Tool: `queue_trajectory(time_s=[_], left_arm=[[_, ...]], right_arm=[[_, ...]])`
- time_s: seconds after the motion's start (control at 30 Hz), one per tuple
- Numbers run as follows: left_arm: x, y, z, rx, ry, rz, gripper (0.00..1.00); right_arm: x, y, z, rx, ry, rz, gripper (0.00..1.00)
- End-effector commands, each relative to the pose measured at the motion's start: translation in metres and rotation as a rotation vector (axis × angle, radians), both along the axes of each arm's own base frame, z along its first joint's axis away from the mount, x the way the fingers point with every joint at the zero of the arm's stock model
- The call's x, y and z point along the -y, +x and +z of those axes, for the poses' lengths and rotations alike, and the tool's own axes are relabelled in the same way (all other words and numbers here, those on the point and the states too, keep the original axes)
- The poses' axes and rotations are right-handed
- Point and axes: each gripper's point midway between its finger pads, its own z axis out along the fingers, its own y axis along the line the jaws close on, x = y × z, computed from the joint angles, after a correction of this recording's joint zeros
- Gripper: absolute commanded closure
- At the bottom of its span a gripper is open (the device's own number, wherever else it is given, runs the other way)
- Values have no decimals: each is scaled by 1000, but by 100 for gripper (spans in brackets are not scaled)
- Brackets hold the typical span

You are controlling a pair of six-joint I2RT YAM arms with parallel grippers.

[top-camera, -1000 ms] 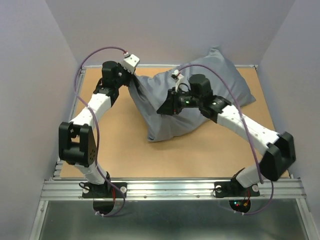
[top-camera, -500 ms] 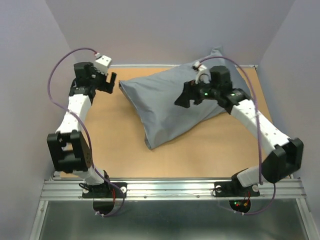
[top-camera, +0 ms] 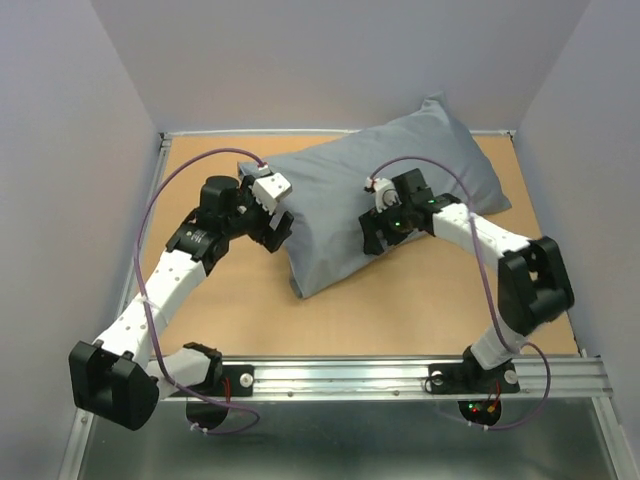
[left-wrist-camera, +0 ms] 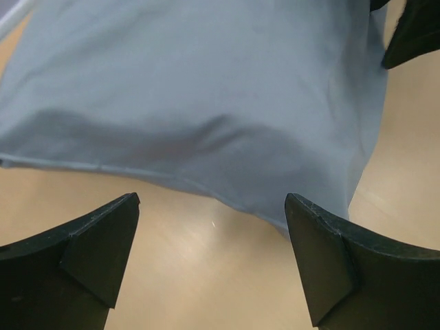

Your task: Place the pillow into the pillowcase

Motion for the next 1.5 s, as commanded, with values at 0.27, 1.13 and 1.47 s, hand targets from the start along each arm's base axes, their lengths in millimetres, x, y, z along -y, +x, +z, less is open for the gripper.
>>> queue_trajectory(time_s=[0.27, 1.13, 1.47], left_arm=[[-45, -23, 7, -65, -6, 246, 1], [-170, 127, -129, -348, 90, 322, 1], [-163, 154, -162, -383, 25, 307, 2]], right_arm=[[-157, 135, 141, 351, 360, 37, 7], [219, 39, -3, 41, -295, -544, 0], [208, 66, -55, 47, -229, -504, 9]])
